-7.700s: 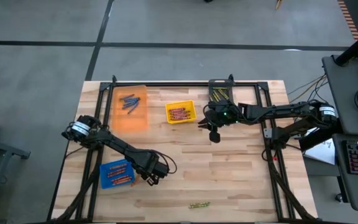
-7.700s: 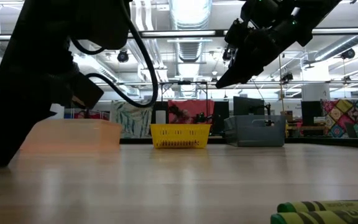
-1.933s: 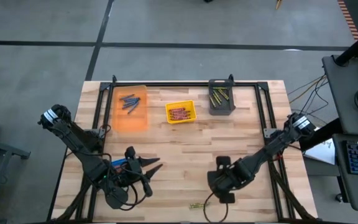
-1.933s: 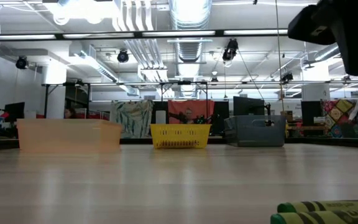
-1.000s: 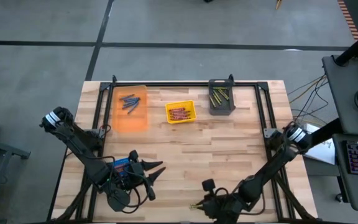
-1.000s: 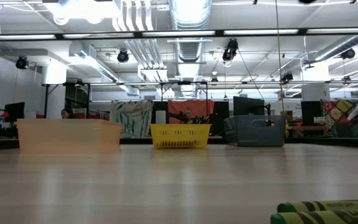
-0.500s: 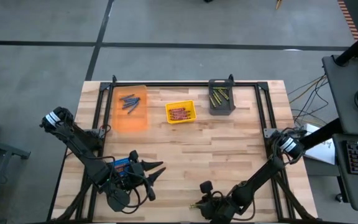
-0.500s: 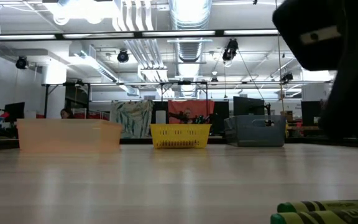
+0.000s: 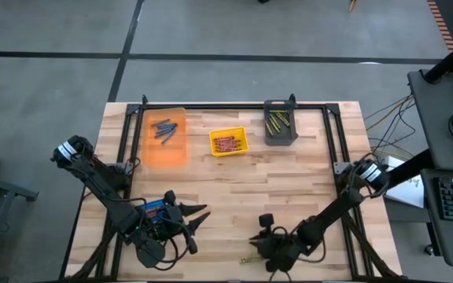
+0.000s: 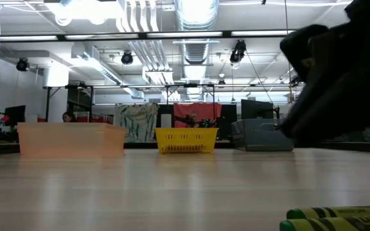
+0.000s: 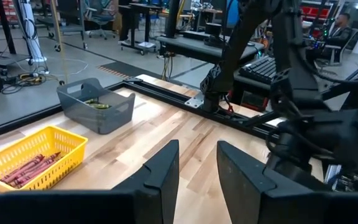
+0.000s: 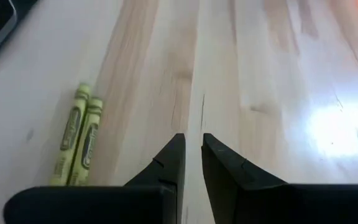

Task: Sort crayons
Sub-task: Put the green crayon into the black bin

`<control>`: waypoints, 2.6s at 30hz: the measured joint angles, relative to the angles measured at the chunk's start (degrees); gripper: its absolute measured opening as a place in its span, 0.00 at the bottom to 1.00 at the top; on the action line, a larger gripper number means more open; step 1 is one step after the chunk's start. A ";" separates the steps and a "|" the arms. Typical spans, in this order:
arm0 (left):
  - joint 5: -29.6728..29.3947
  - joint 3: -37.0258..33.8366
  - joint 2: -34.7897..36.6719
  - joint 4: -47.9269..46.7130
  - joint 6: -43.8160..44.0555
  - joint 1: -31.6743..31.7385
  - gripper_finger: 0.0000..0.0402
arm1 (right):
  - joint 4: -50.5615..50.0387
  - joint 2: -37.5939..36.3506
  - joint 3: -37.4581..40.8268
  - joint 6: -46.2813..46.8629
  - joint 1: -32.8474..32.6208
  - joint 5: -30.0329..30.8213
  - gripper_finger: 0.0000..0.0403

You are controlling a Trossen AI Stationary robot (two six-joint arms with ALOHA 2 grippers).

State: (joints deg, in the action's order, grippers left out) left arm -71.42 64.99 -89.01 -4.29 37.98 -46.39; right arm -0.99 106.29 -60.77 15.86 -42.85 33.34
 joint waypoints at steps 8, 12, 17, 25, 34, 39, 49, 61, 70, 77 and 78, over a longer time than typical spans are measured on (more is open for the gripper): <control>0.03 0.00 0.00 0.75 -0.42 0.00 0.23 | 16.80 -3.24 6.06 0.75 0.92 -2.23 0.11; 0.03 0.00 0.00 1.01 -0.50 0.00 0.23 | 17.72 -4.34 5.64 2.30 0.88 -8.09 0.11; 0.03 0.00 0.02 1.72 -1.38 0.00 0.23 | 17.59 -3.01 4.86 6.97 0.53 -13.89 0.11; 0.03 0.00 0.02 1.75 -1.49 0.00 0.23 | 17.15 -0.18 4.80 10.04 -0.02 -14.04 0.15; 0.04 0.00 0.02 1.72 -1.58 0.00 0.23 | 15.90 0.50 4.80 11.33 0.24 -13.86 0.32; 0.03 0.00 0.02 1.72 -2.49 0.00 0.23 | 15.75 0.53 4.83 11.28 0.33 -13.61 0.35; 0.02 0.00 0.02 1.74 -4.16 0.00 0.23 | 14.83 0.59 4.83 11.17 0.42 -12.33 0.35; 0.04 0.00 0.02 1.74 -4.50 0.00 0.23 | 16.46 3.20 4.83 12.68 0.40 -12.45 0.35; 0.04 0.00 0.04 1.72 -4.50 0.00 0.23 | 16.26 3.42 4.84 12.22 0.87 -12.37 0.32; 0.03 0.00 0.04 1.72 -4.50 0.00 0.23 | 16.33 4.46 4.81 12.03 1.83 -12.35 0.29; 0.04 0.00 0.04 1.72 -4.50 0.00 0.23 | 16.34 4.76 4.77 12.09 1.89 -12.35 0.29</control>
State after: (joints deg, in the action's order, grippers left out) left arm -71.37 64.99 -88.97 -2.57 33.47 -46.39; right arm 15.35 111.05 -56.00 27.94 -40.96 20.99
